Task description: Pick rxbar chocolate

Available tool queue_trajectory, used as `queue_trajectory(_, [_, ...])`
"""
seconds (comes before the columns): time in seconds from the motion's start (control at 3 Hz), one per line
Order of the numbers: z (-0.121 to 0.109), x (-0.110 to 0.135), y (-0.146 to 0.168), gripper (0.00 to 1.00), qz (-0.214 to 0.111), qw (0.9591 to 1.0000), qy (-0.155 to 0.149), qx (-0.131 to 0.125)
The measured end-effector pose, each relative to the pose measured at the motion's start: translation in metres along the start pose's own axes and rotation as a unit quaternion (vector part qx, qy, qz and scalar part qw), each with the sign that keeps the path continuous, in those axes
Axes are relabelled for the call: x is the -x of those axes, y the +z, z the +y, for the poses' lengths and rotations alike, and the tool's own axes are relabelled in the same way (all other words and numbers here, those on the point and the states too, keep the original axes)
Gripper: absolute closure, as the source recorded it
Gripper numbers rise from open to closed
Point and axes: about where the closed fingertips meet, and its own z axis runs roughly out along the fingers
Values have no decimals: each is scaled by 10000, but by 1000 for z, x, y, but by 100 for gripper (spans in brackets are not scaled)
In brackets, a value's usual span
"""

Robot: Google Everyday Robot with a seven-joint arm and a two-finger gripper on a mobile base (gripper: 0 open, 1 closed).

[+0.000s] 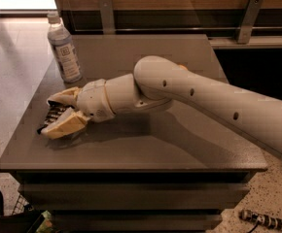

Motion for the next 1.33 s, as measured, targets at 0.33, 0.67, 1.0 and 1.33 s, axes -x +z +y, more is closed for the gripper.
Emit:
queue_trajectory(0.33, [-4, 17, -35, 100, -130, 9996, -235, 77])
queue_trajectory(0.67, [-5, 41, -87, 100, -321, 9972, -671, -61])
queue_trajectory(1.0, [-7, 56, -117, 100, -345, 9947, -947, -199])
queue_trajectory(1.33, [-7, 57, -118, 100, -347, 9946, -956, -200])
